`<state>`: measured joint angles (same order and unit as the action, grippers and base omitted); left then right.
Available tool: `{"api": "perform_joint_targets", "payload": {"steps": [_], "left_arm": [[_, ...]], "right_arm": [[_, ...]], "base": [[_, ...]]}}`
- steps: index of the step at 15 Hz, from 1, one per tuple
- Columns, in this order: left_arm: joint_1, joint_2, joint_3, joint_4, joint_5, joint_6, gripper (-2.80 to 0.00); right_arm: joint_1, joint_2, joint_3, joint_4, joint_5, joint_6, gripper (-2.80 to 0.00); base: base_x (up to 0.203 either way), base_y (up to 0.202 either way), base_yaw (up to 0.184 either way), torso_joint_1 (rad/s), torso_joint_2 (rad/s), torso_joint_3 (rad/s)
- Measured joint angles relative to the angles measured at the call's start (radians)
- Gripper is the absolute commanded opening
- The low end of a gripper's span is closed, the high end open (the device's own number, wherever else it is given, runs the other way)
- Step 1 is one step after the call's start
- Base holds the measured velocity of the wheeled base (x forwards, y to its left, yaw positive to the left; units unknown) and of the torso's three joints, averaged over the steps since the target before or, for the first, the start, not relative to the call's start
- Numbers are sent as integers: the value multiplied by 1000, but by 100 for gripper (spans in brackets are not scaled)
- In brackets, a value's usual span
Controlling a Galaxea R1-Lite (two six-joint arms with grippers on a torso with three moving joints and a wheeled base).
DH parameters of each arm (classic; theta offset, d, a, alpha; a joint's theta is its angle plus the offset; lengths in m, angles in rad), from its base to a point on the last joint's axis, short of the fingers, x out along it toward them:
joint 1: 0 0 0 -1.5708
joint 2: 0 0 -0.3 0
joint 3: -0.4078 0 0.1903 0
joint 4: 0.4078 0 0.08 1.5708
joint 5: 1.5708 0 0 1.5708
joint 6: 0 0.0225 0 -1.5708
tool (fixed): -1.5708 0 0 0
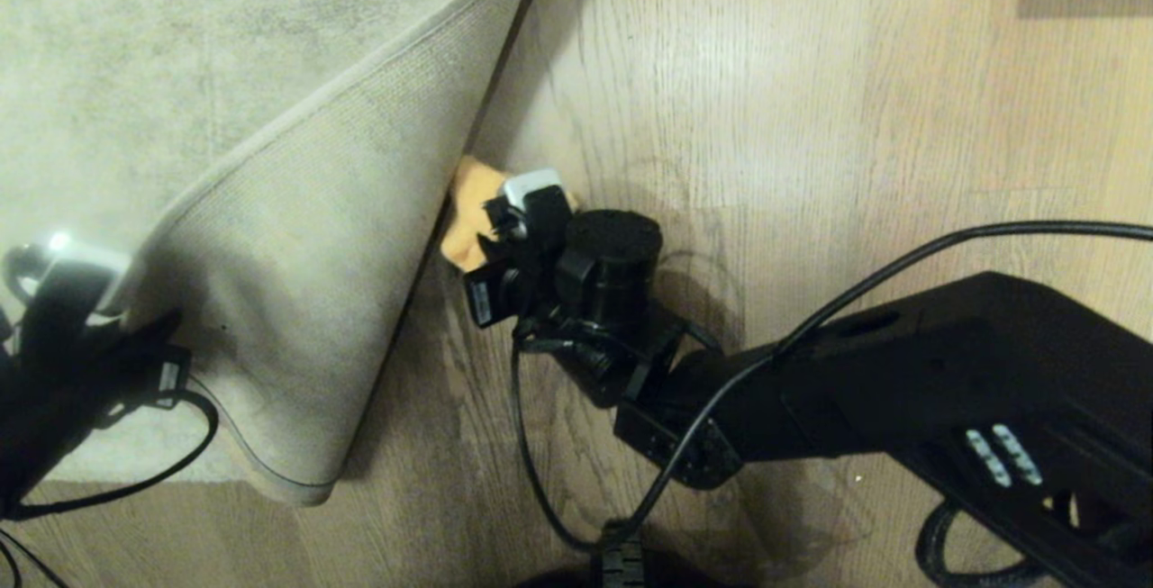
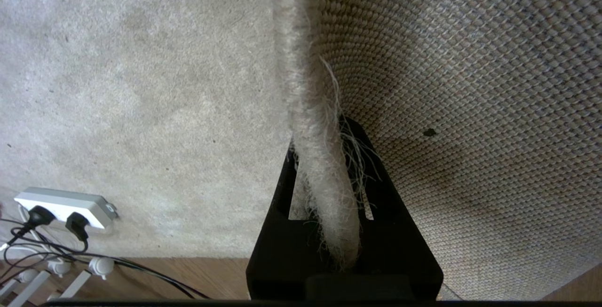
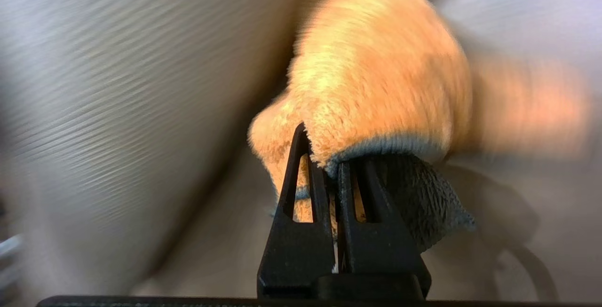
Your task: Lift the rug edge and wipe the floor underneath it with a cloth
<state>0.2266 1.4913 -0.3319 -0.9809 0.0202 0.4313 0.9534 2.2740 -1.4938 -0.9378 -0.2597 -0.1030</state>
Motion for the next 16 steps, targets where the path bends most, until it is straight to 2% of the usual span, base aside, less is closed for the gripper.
{"api": "perform_joint_targets", "payload": {"steps": [4,8,12,16], "left_arm": [[0,0,6,-2,1,-3,-280],[0,-5,15,0,0,-1,-280],[0,-8,35,-1,2,0,-280],[0,-17,55,-1,1,1,-280]], "right_arm": [[86,56,69,-70,-35,6,-280],[99,140,41,-124,-39,4,-280],[48,209,-58,-103,-35,4,-280],[-54,232,-176,-40,-31,2,-280]], "base": [[0,0,0,0,0,0],[0,0,0,0,0,0],[0,0,0,0,0,0],[0,0,0,0,0,0]]}}
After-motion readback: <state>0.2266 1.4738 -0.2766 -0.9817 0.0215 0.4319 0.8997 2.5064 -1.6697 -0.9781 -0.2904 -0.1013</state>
